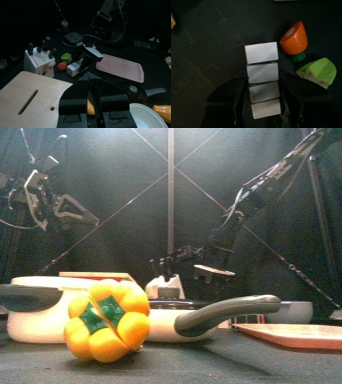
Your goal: Grab white sushi roll
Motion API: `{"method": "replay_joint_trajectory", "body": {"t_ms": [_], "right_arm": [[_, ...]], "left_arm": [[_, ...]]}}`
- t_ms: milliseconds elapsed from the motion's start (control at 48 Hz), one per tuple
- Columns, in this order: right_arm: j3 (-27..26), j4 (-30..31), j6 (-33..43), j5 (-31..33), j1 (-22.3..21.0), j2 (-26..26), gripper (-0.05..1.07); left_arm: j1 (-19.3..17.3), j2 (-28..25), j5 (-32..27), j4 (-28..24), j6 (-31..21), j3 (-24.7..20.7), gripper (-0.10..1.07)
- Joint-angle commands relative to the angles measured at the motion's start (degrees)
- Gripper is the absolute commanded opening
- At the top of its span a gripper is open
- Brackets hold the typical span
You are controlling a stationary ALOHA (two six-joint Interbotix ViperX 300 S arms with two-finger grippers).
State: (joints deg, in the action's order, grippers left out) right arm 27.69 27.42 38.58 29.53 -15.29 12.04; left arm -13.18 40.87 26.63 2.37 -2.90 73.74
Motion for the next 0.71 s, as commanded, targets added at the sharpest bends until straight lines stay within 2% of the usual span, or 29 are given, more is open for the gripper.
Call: {"method": "replay_joint_trajectory", "body": {"t_ms": [0, 354, 688], "right_arm": [[-1.1, -0.1, 0.1, 0.0, 0.1, -2.5, 0.63], [-1.6, -0.4, 0.2, 0.6, 0.6, -3.3, 0.63], [-4.4, -0.3, -0.3, 3.7, 1.9, -3.8, 0.63]], "left_arm": [[0.1, -0.1, 0.4, 0.4, 0.0, -0.7, 0.41], [0.1, -0.1, 0.5, 0.7, 0.0, -0.6, 0.41], [0.1, -0.1, 0.4, 0.7, 0.0, -0.6, 0.41]]}}
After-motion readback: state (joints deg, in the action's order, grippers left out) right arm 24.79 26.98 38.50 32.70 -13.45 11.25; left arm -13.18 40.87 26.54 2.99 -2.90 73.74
